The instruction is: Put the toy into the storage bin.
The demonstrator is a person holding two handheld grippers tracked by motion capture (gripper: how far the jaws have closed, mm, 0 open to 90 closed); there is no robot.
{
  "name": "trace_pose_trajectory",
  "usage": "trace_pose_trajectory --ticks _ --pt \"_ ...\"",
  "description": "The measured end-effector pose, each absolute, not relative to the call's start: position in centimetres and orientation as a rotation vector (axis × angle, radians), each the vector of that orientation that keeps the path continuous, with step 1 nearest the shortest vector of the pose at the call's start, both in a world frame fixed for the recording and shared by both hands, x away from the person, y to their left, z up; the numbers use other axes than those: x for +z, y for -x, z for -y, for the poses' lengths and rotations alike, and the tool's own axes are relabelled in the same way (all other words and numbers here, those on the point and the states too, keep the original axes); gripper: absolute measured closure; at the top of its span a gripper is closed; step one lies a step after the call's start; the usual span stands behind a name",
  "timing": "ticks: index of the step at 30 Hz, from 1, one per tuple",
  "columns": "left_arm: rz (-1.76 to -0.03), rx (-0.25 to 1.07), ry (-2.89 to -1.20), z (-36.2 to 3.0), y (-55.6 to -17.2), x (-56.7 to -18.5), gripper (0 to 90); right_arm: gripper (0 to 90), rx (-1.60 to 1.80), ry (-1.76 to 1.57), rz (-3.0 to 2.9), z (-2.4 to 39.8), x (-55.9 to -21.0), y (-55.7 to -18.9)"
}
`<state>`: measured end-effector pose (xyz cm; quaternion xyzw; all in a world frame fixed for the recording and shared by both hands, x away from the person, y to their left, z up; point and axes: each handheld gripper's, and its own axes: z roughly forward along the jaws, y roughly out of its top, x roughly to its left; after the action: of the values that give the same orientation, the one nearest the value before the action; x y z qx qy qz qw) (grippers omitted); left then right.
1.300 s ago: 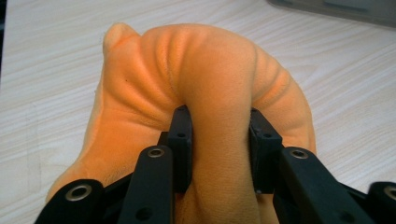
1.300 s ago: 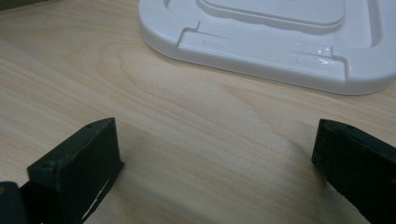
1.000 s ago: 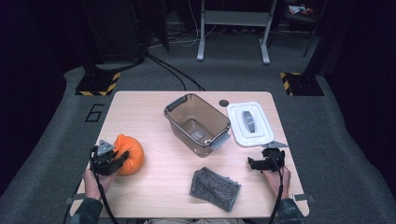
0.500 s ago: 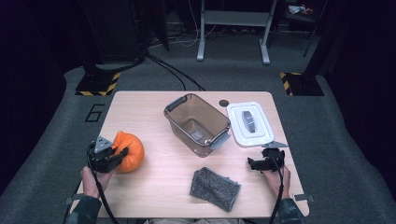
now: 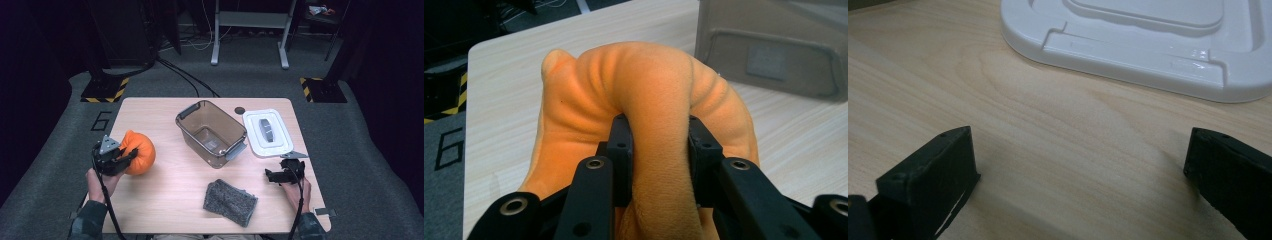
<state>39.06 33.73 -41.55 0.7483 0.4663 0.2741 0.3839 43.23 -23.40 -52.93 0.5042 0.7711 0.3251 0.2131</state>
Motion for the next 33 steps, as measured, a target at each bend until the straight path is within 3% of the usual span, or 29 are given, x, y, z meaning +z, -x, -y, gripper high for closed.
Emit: trace_pose_trajectory --ticks 33 --pt "-1.105 0.714 -1.921 -31.5 -43.6 -36.4 69.7 0.2 0.912 -1.404 -2.142 23.3 -52.9 -43.1"
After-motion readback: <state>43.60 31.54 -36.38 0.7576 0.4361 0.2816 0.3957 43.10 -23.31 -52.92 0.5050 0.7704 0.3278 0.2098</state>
